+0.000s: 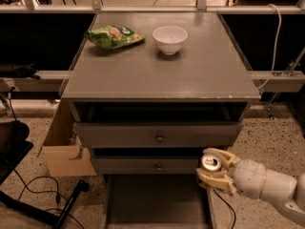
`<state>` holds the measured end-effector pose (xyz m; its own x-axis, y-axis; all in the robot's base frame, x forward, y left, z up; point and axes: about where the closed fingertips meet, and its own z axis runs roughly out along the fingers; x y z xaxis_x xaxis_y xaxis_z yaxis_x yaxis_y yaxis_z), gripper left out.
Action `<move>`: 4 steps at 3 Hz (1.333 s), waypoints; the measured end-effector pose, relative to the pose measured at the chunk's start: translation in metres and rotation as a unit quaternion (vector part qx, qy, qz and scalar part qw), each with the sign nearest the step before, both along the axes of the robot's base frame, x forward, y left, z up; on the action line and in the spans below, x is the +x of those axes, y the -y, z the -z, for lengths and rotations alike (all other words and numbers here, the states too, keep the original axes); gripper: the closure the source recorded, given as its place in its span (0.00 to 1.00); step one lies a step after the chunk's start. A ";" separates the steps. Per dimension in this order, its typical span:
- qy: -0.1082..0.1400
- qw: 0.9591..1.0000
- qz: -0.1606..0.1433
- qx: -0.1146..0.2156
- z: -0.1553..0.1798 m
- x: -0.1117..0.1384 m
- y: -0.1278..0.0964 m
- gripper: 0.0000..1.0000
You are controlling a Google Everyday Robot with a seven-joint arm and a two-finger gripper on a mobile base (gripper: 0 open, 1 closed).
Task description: Place orange can into bottom drawer
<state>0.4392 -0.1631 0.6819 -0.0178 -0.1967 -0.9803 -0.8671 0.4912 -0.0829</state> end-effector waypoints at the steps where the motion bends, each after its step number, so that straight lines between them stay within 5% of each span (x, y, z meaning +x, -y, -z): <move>1: 0.001 1.000 -0.021 0.002 0.081 0.013 -0.004 1.00; 3: -0.013 0.999 -0.040 -0.005 0.224 0.037 0.000 1.00; 4: -0.050 0.998 -0.037 0.018 0.264 0.045 -0.003 1.00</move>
Offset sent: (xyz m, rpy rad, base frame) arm 0.0377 -0.0066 -0.2386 -0.0244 -0.0078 0.0787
